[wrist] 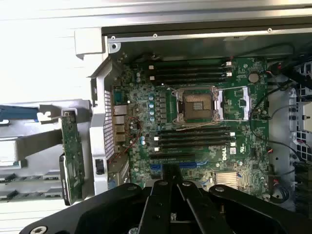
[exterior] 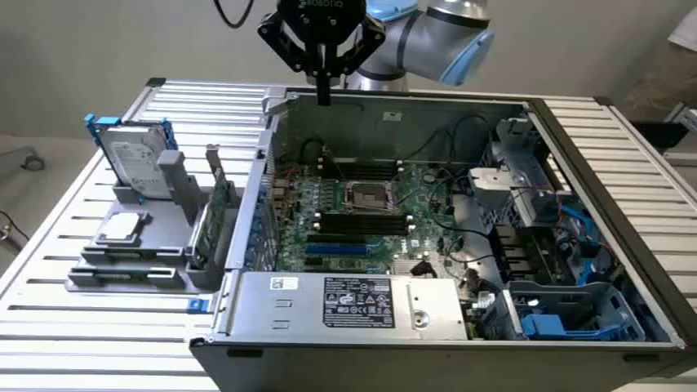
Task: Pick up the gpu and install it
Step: 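Reach for the gpu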
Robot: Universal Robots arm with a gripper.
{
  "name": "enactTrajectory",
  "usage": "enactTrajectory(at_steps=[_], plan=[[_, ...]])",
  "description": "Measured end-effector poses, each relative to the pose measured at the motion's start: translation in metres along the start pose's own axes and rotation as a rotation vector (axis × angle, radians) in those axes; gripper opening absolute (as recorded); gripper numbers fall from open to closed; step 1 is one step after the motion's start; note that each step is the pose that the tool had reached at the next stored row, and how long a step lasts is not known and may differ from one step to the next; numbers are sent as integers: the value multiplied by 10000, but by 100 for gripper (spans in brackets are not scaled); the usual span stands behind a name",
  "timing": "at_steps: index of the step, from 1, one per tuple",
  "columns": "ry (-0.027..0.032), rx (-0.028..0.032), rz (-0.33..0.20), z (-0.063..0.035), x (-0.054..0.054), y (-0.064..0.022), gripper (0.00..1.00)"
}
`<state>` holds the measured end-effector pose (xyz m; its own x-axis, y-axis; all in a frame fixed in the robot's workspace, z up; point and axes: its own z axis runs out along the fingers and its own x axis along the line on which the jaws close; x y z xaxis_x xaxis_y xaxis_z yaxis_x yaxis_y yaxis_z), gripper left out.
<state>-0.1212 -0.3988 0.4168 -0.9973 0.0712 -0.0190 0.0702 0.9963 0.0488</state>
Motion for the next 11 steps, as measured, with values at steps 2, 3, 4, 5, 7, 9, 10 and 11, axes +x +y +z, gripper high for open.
enactTrajectory(at_steps=[2,3,4,5,7,9,10,11], plan=[[0,0,0,-3,0,0,11],[0,0,0,-5,0,0,11],[0,0,0,-6,0,0,11],[0,0,0,-8,0,0,11],[0,0,0,-11,0,0,11],[0,0,0,-14,0,1,11],[1,1,0,-16,0,1,11],[2,2,-1,-19,5,0,11]])
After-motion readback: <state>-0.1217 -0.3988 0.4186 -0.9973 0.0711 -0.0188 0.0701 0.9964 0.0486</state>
